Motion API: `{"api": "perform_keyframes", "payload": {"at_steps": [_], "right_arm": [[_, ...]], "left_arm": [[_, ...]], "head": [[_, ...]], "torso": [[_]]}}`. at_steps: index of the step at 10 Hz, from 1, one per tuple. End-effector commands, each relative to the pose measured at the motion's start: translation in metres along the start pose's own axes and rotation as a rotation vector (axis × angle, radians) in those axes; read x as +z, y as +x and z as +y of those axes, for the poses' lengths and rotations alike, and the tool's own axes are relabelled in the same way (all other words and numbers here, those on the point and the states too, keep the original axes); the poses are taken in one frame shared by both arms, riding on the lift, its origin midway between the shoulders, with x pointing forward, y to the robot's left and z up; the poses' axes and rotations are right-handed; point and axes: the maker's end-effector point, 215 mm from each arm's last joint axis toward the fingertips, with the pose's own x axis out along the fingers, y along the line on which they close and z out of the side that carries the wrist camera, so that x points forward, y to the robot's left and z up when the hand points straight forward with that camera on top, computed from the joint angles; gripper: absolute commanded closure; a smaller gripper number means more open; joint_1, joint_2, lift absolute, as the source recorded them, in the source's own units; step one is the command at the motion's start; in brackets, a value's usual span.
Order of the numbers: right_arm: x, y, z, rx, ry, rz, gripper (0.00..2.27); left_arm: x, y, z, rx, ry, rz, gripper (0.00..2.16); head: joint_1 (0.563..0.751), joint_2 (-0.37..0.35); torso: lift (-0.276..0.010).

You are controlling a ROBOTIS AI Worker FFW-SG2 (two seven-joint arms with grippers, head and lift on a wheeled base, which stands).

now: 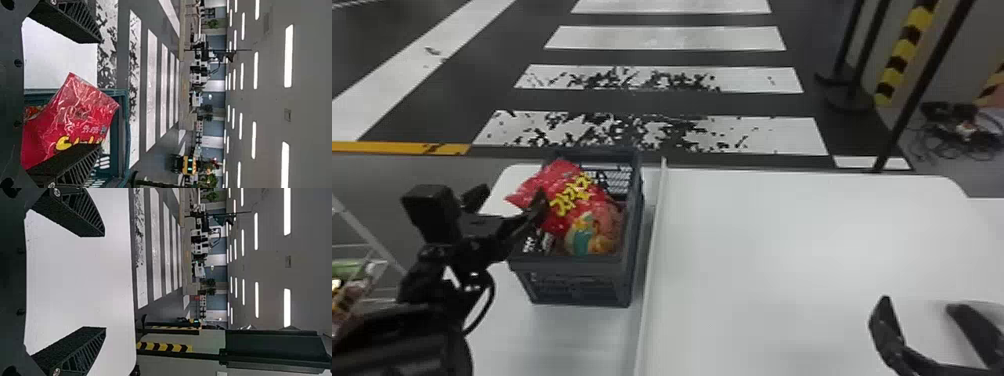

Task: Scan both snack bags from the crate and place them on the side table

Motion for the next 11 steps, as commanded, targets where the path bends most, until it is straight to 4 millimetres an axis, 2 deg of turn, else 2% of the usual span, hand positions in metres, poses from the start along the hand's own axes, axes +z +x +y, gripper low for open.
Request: {"api": "perform_keyframes", "payload": {"at_steps": [1,4,5,7,8,9,10,11], "right_arm": [[0.000,0.000,0.000,-0.001,0.001,0.001,0.07],[0.000,0.000,0.000,-0.001,0.001,0.001,0.07],[0.000,0.000,0.000,-0.001,0.001,0.001,0.07],[0.000,0.000,0.000,0.000,0.001,-0.001,0.07],[0.000,0.000,0.000,0.000,0.001,-0.001,0.07],[0.000,0.000,0.000,0.000,0.001,-0.001,0.07],[0.000,0.000,0.000,0.000,0.001,-0.001,0.07],[0.000,0.000,0.000,-0.001,0.001,0.001,0.07]], "left_arm": [[-0.009,0.006,-0.008,-0.036,-0.022,0.019,0.07],[-0.014,0.006,-0.024,-0.091,-0.042,0.040,0.33],[-0.024,0.006,-0.028,-0.096,-0.055,0.073,0.39],[-0.034,0.003,-0.029,-0.102,-0.070,0.128,0.40],[-0.029,0.002,-0.035,-0.129,-0.074,0.118,0.47],[-0.018,-0.001,-0.039,-0.148,-0.067,0.097,0.90],[-0.009,-0.004,-0.046,-0.161,-0.062,0.080,1.43],[0.004,-0.008,-0.050,-0.167,-0.048,0.059,1.73]], "head": [[0.695,0.043],[0.695,0.023],[0.695,0.016],[0.695,0.008],[0.695,0.007],[0.695,0.004],[0.695,-0.004],[0.695,-0.008]], "torso": [[-0.098],[-0.098],[-0.098],[-0.098],[-0.098],[-0.098],[-0.098],[-0.098]]}}
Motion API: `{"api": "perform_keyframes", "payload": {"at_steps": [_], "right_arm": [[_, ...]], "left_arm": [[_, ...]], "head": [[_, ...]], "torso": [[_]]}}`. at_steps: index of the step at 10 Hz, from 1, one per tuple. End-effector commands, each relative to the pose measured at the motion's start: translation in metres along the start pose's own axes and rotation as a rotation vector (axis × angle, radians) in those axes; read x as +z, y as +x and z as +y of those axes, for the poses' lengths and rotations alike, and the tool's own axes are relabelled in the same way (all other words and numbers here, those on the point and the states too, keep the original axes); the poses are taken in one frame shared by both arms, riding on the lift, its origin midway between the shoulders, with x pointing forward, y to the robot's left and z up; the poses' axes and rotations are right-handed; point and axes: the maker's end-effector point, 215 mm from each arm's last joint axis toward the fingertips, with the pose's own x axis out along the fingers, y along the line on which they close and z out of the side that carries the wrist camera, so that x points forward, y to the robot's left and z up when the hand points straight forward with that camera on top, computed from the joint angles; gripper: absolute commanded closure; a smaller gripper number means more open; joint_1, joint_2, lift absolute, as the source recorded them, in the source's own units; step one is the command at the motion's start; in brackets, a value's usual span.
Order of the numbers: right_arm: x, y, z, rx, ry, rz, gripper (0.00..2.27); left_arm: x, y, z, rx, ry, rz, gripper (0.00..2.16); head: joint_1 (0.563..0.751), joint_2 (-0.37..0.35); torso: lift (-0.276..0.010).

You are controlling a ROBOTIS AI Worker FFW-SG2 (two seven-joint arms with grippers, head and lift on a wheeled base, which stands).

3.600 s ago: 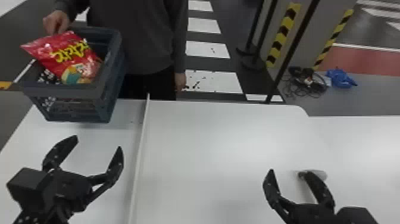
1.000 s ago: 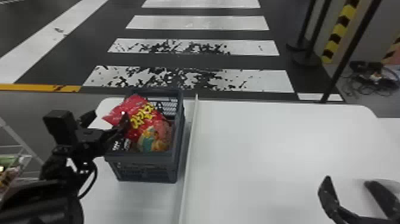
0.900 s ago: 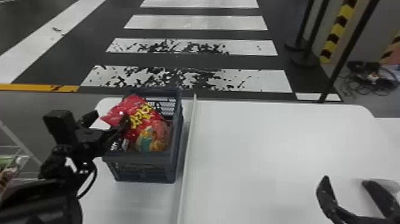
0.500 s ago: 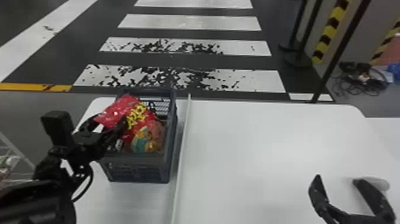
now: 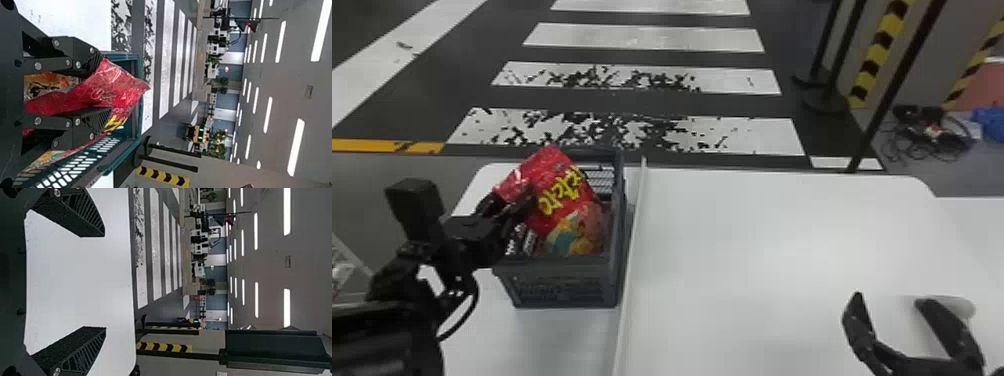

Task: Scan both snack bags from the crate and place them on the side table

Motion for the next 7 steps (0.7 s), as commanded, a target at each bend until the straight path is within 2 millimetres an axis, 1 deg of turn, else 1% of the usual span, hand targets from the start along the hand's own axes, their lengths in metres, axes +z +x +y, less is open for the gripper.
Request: {"api": "perform_keyframes", "payload": {"at_steps": [1,2,3,4,5,7], "right_arm": [[0.000,0.000,0.001,0.001,0.003,-0.001,0.07],[0.001,0.000,0.002,0.002,0.004,-0.002,0.07],[0.001,0.000,0.002,0.002,0.004,-0.002,0.07],[0.001,0.000,0.002,0.002,0.003,-0.002,0.07],[0.002,0.000,0.003,0.004,0.004,-0.004,0.07],[0.004,-0.001,0.005,0.007,0.002,-0.006,0.07]], "left_arm": [[0.015,-0.006,-0.009,-0.010,0.016,-0.021,1.75],[0.016,-0.010,-0.010,-0.003,0.025,-0.004,2.14],[0.020,-0.013,-0.012,-0.005,0.037,-0.007,2.14],[0.032,-0.017,-0.010,0.007,0.052,-0.024,2.14],[0.047,-0.023,-0.008,0.025,0.057,-0.037,2.14],[0.092,-0.039,-0.021,0.009,0.066,-0.100,2.14]], "head": [[0.695,-0.014],[0.695,-0.019],[0.695,-0.021],[0.695,-0.022],[0.695,-0.021],[0.695,-0.013]], "torso": [[-0.098],[-0.098],[-0.098],[-0.098],[-0.098],[-0.098]]}}
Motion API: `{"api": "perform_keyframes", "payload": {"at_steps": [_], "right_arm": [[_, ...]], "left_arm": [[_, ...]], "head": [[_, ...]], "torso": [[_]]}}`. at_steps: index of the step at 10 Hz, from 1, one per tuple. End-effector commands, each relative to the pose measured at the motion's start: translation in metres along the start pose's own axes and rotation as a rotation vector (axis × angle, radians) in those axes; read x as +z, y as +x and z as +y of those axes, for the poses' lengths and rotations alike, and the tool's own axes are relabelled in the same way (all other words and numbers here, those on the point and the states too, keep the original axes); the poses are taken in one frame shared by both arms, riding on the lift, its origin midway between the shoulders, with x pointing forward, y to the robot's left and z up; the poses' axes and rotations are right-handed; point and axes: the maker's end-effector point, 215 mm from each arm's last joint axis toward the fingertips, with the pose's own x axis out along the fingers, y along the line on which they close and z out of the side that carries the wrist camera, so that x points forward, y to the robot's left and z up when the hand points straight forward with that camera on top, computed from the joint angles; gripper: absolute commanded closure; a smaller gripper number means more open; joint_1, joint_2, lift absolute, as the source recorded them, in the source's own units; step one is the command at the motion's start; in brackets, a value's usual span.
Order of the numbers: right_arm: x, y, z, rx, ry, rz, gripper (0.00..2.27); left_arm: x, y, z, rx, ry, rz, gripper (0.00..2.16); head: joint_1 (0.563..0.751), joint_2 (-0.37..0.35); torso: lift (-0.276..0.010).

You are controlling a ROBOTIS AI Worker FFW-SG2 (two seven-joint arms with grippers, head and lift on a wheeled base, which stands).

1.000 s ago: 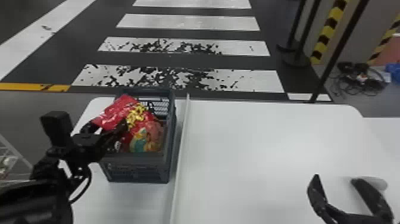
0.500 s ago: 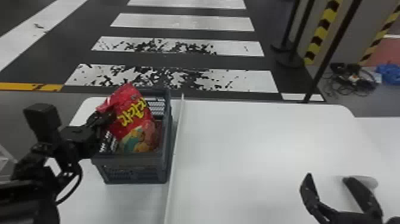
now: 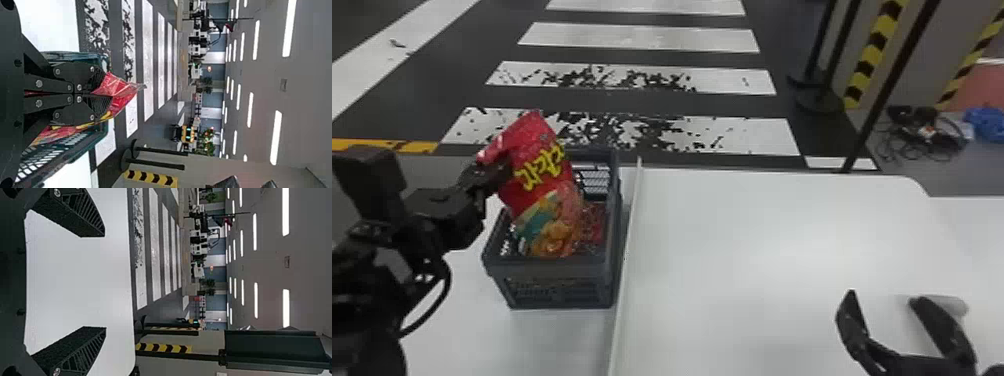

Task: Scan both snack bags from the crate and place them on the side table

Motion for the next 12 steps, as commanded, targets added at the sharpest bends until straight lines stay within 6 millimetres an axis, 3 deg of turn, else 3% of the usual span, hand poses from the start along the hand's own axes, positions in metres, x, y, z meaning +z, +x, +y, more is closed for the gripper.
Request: {"api": "perform_keyframes", "payload": {"at_steps": [1,5,7,9,12], "right_arm": [[0.003,0.000,0.004,0.005,0.000,-0.005,0.07],[0.005,0.002,0.008,0.013,-0.006,-0.010,0.08],[0.004,0.002,0.009,0.015,-0.010,-0.006,0.08],[0.004,0.003,0.008,0.014,-0.010,-0.008,0.08],[0.005,0.002,0.007,0.012,-0.019,-0.009,0.08]], "left_arm": [[0.030,-0.009,-0.011,-0.024,-0.012,-0.050,2.14],[0.071,-0.024,-0.034,-0.089,-0.050,-0.120,2.14],[0.079,-0.032,-0.049,-0.141,-0.103,-0.107,2.14],[0.073,-0.029,-0.064,-0.199,-0.162,-0.103,2.14],[0.050,-0.015,-0.112,-0.322,-0.241,-0.057,2.14]], "head": [[0.695,-0.015],[0.695,-0.036],[0.695,-0.046],[0.695,-0.062],[0.695,-0.102]], "torso": [[-0.098],[-0.098],[-0.098],[-0.098],[-0.098]]}}
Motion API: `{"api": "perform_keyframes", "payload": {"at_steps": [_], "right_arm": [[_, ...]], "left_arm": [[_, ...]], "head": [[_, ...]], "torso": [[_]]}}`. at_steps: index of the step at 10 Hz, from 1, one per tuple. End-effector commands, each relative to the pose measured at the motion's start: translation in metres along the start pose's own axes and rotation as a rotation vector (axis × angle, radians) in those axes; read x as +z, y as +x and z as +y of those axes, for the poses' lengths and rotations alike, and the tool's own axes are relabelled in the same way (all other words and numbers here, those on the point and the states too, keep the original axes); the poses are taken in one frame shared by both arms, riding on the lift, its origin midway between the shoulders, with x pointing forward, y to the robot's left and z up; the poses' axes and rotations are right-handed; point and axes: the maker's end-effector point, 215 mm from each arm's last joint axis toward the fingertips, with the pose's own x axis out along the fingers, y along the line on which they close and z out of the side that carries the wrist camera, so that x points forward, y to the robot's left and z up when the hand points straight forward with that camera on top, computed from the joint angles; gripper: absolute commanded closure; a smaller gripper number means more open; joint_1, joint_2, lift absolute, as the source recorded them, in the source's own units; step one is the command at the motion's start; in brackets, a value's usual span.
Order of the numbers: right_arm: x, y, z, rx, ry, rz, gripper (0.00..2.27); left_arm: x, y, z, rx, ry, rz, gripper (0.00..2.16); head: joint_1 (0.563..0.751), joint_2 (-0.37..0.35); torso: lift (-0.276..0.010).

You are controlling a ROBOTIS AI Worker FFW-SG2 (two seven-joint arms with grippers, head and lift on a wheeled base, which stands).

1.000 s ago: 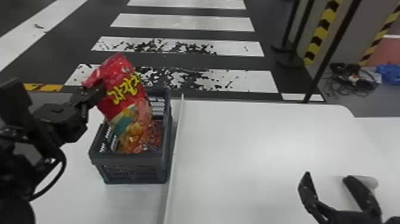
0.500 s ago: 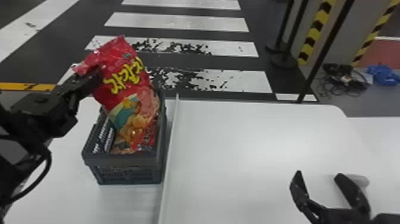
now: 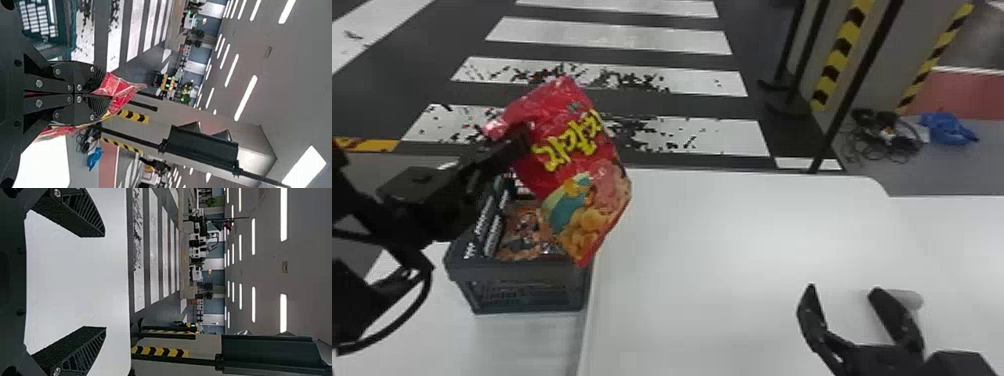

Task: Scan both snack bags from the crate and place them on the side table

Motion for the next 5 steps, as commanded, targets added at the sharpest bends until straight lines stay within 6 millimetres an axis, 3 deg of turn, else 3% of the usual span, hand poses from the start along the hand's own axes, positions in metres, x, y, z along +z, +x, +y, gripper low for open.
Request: {"api": "perform_keyframes", "payload": {"at_steps": [1,3,5], "right_arm": [[0.000,-0.001,0.000,-0.001,0.001,-0.001,0.08],[-0.002,-0.002,-0.003,-0.005,0.000,0.005,0.08],[-0.002,-0.004,-0.005,-0.008,0.000,0.007,0.08]], "left_arm": [[-0.033,0.016,-0.017,-0.053,-0.061,0.046,2.14],[-0.079,0.039,-0.028,-0.108,-0.128,0.080,2.14],[-0.110,0.055,-0.047,-0.159,-0.161,0.092,2.14]], "head": [[0.695,-0.131],[0.695,-0.173],[0.695,-0.219]], "torso": [[-0.098],[-0.098],[-0.098]]}}
